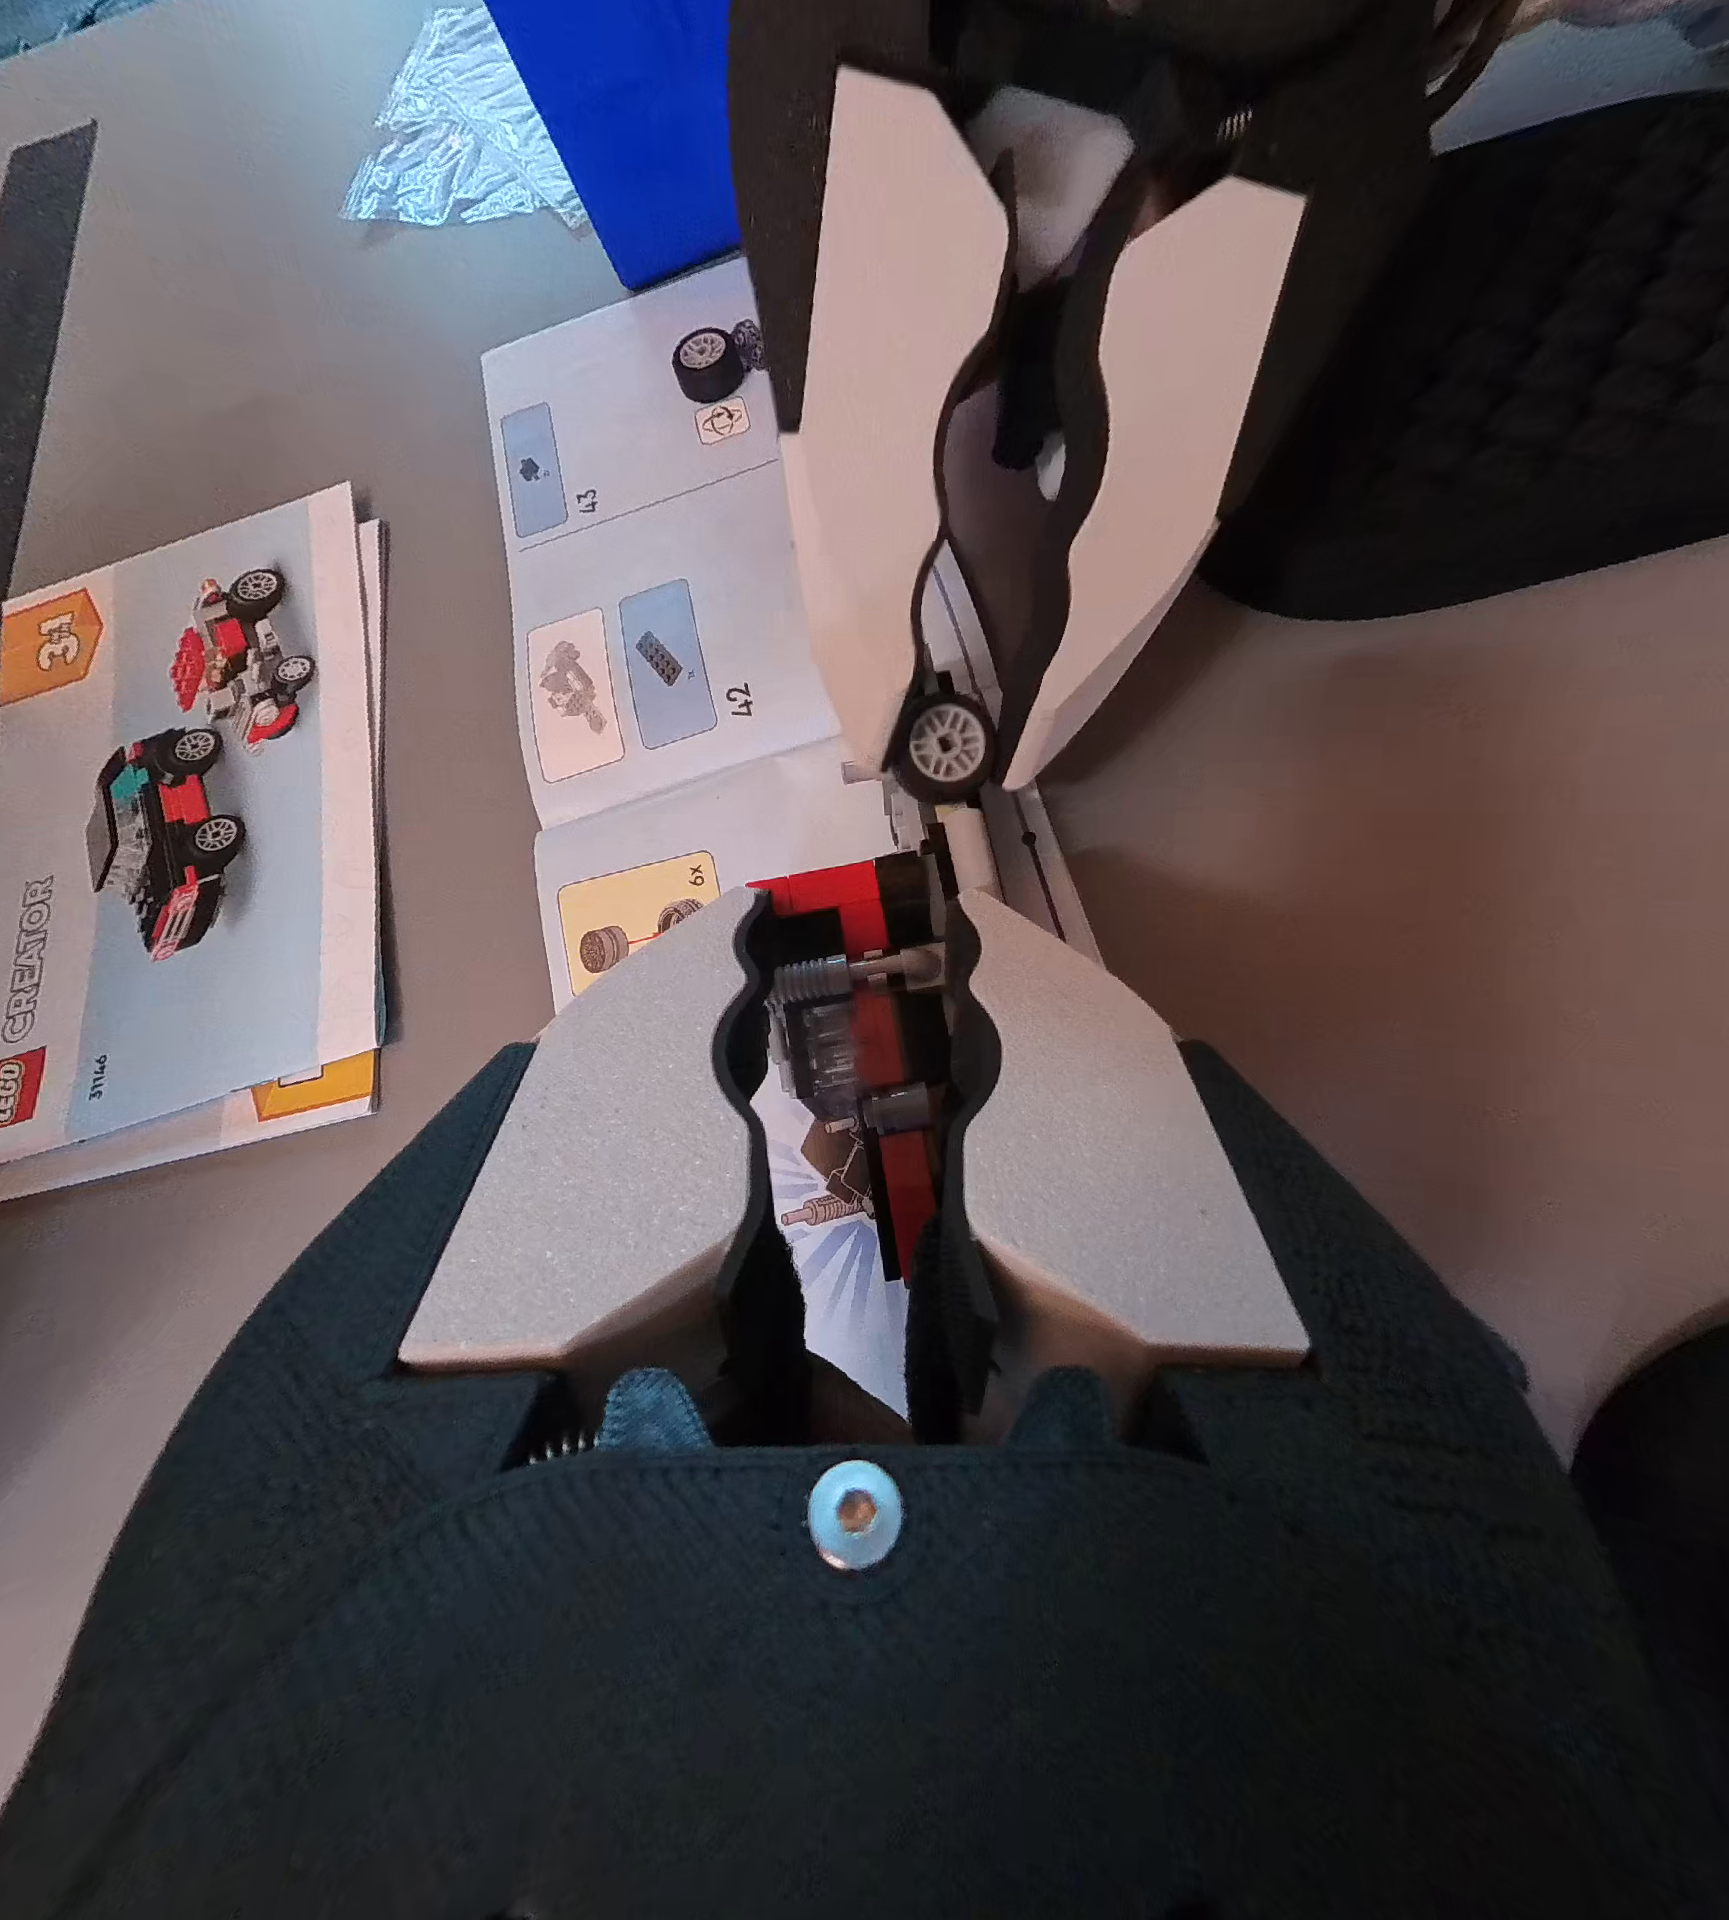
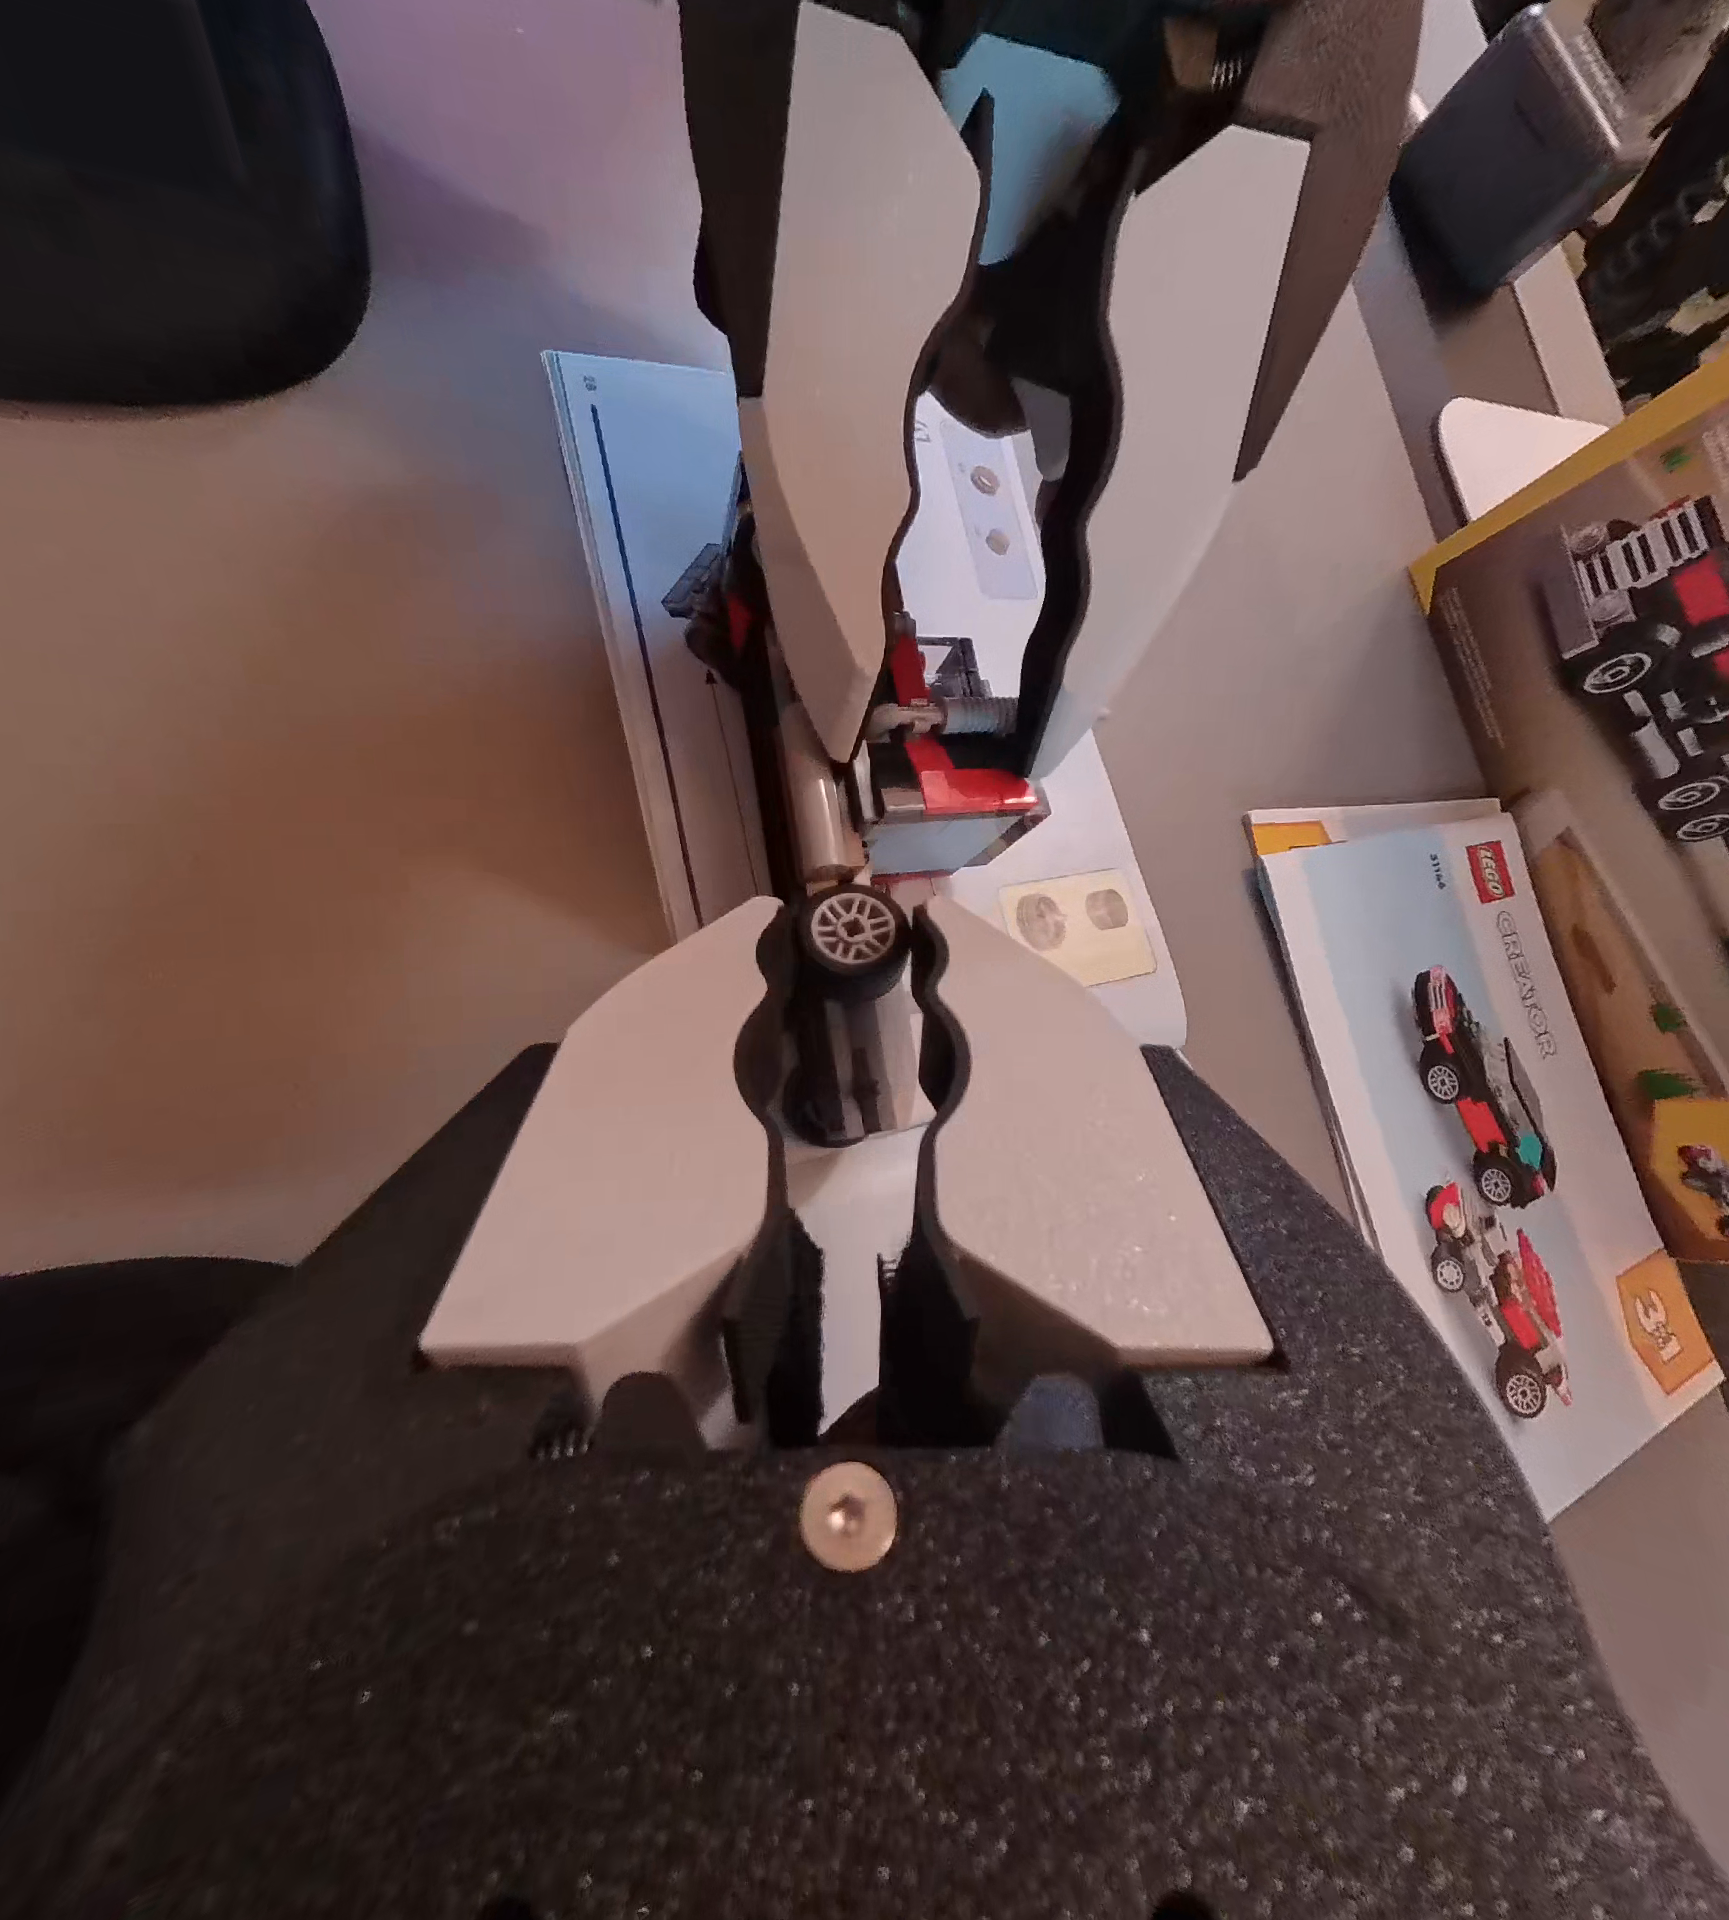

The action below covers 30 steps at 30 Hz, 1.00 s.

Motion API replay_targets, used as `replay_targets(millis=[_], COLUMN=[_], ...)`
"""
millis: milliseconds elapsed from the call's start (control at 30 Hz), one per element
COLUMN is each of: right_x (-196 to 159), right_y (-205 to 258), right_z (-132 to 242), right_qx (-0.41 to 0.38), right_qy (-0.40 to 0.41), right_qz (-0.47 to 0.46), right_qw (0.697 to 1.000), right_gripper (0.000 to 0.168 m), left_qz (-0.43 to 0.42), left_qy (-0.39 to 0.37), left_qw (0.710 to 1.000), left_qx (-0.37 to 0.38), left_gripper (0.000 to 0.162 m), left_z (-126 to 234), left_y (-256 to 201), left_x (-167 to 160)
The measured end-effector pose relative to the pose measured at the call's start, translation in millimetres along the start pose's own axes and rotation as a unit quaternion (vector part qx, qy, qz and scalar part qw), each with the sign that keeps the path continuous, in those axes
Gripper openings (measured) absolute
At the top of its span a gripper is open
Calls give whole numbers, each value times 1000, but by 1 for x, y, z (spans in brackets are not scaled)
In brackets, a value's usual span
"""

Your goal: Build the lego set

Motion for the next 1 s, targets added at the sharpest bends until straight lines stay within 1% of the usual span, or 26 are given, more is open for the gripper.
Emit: replay_targets(millis=[167, 267, 467, 800, 1000], right_x=[-4, -3, -3, -14, -10], right_y=[-1, -1, -5, -6, -8], right_z=[4, 1, -1, 2, 1], right_qx=[-3, 8, 40, 51, 48], right_qy=[-16, -35, -34, -81, -63], right_qz=[-13, -33, -53, -109, -98], right_qw=[1000, 999, 997, 989, 992], right_gripper=[22, 22, 22, 22, 22], left_qz=[0, 2, 9, 11, 14], left_qy=[0, -2, -10, -11, -3], left_qw=[1000, 1000, 1000, 1000, 1000], left_qx=[0, 0, 1, 0, 5], left_gripper=[32, 32, 32, 32, 33], left_z=[0, 0, 0, -1, -1], left_y=[0, 0, 1, 1, 2], left_x=[0, 0, -1, -1, -1])
Point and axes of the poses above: each gripper's, where its closed fingertips meet, z back along the fingers, x out of its top, y = z × x across the jaws, the point moved 5 cm from there along z, back along the fingers, and after that the axes turned 12 degrees about -z, right-handed, at the moved point
